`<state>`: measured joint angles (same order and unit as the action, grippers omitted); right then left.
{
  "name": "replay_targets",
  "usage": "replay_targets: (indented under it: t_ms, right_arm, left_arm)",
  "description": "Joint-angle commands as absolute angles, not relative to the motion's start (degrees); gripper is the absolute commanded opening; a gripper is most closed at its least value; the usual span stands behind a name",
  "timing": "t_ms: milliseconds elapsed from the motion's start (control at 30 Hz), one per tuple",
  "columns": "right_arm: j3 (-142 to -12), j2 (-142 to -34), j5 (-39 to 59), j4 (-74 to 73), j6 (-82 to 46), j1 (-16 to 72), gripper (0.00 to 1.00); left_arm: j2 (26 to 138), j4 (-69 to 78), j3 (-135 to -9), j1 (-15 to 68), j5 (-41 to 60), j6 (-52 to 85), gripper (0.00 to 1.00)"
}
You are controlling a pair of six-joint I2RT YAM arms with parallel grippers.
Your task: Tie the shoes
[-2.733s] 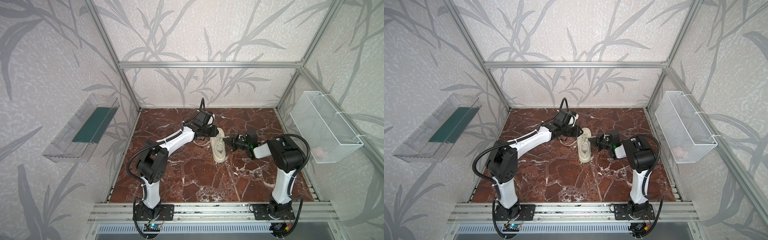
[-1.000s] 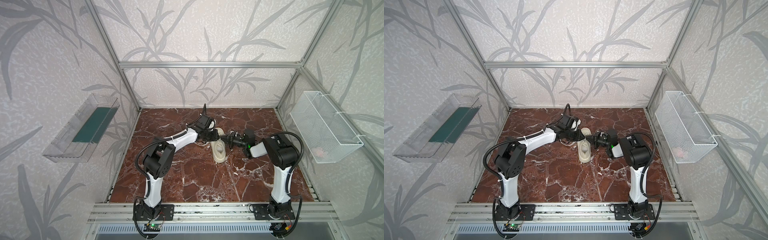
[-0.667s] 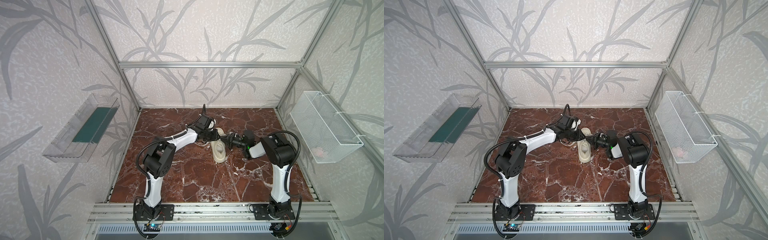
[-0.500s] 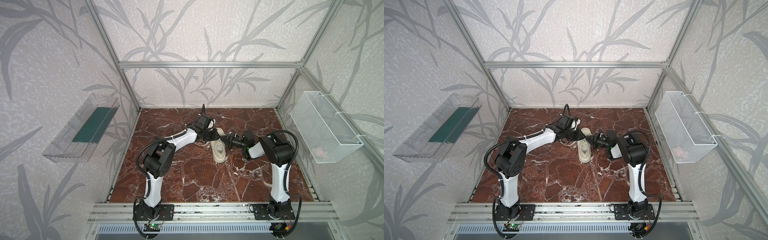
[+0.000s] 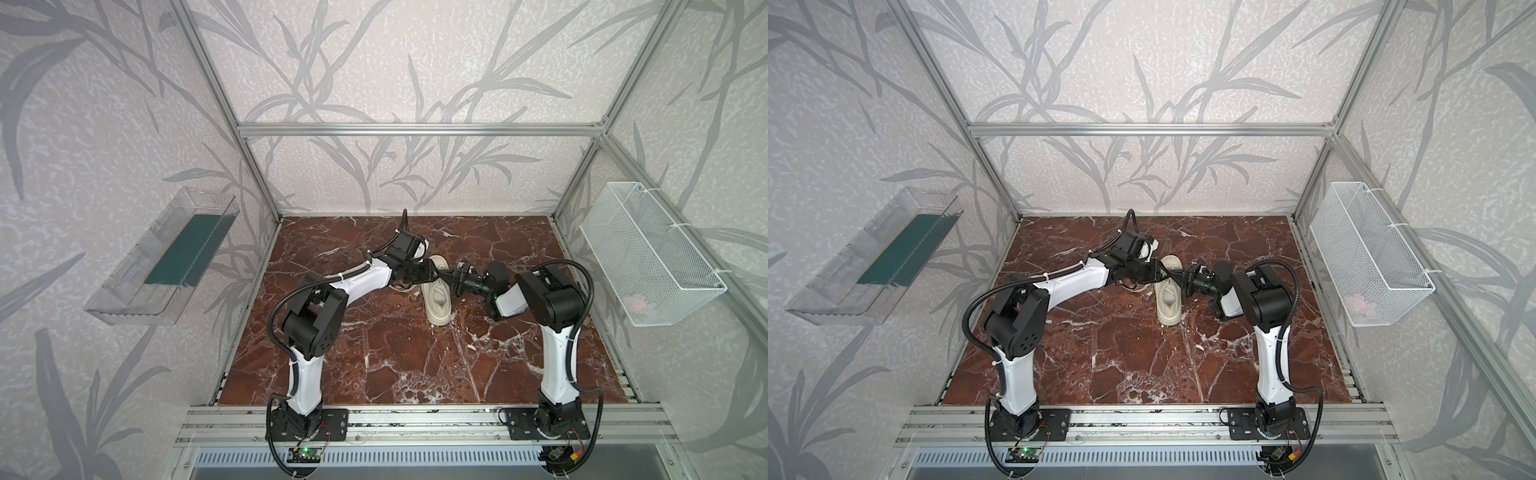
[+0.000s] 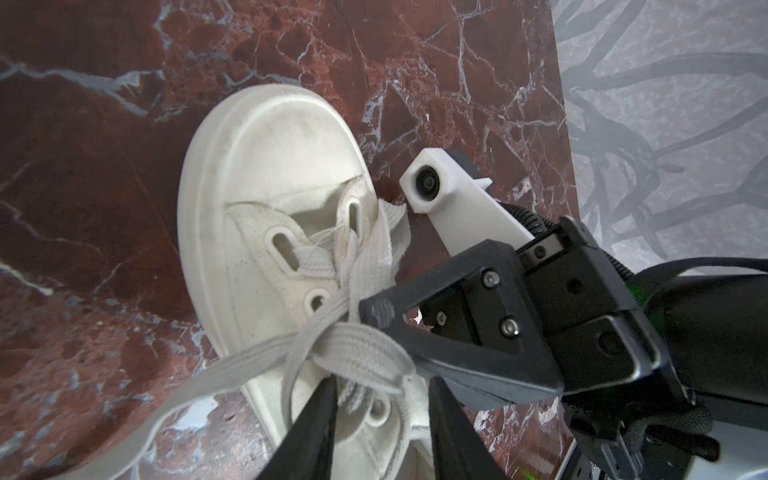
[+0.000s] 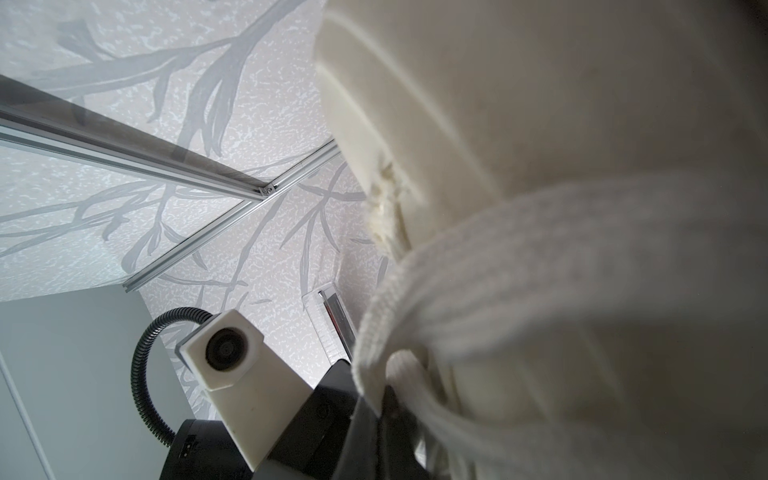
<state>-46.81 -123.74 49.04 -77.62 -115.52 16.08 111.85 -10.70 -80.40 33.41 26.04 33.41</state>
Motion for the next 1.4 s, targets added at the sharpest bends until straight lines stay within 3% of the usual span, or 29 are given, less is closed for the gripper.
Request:
replay_targets:
  t_ms: [0, 267, 633, 1367]
  right_arm:
    - [-47.2, -123.4, 49.4, -80.4, -115.9, 16.4, 0.00]
    - [-47.7, -123.0, 49.2, -80.4, -116.5, 16.6, 0.00]
    - [-47.7, -122.8, 48.9, -80.4, -117.1, 16.8, 0.00]
    - [-46.7, -122.4, 48.3, -80.4, -117.0, 17.1, 0.00]
  left_arm:
    - [108.3, -10.6, -79.3, 33.2, 24.8, 32.4, 0.38]
    - [106.4, -11.5, -77.9, 33.0, 23.7, 31.5, 0.32]
    - [107.1, -10.9, -76.4, 33.0, 24.0, 31.7, 0.13]
    - [109.5, -9.5, -76.3, 33.0, 24.7, 33.0, 0.13]
